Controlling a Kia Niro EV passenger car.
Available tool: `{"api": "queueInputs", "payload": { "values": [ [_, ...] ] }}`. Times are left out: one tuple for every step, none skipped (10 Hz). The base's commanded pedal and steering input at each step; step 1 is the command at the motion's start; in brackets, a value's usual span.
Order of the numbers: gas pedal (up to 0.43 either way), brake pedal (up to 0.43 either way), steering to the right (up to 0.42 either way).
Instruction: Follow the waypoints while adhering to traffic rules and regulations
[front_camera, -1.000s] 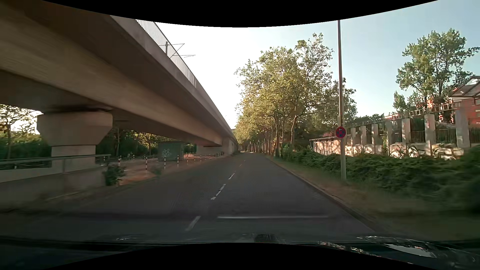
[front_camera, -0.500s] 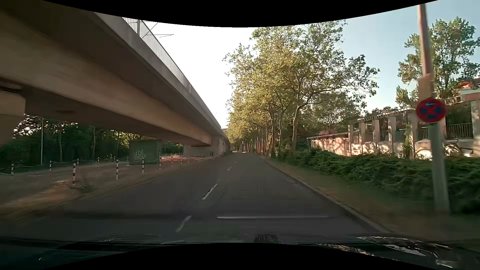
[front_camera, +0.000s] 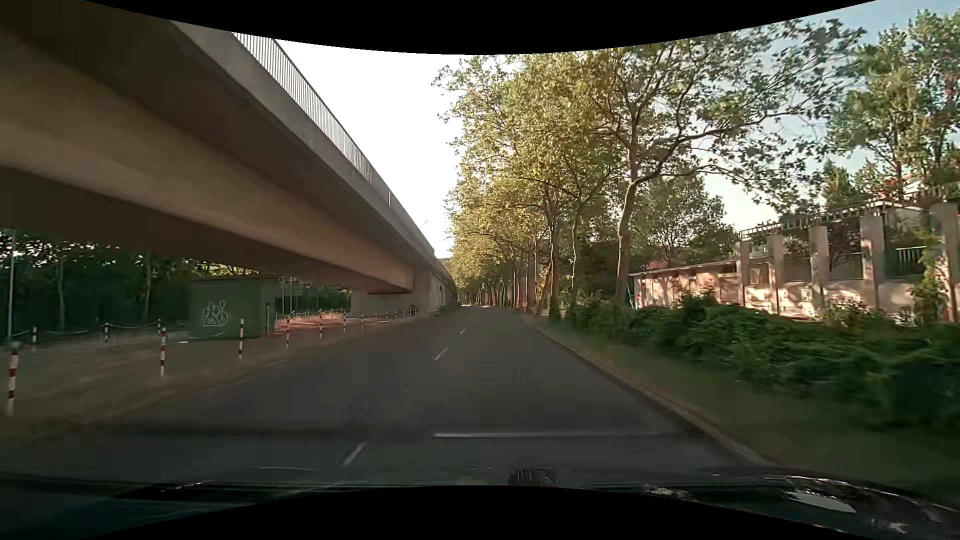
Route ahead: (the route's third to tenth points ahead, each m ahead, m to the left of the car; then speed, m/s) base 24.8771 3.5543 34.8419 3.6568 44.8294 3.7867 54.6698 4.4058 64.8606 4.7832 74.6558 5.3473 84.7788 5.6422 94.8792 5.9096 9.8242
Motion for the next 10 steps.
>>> {"api": "queueInputs", "payload": {
  "values": [
    [0.197, 0.0, -0.002],
    [0.197, 0.0, 0.003],
    [0.197, 0.0, 0.006],
    [0.197, 0.0, 0.006],
    [0.197, 0.0, 0.003],
    [0.189, 0.0, -0.001],
    [0.189, 0.0, -0.003],
    [0.189, 0.0, -0.003],
    [0.189, 0.0, -0.004],
    [0.189, 0.0, -0.004]
  ]
}}
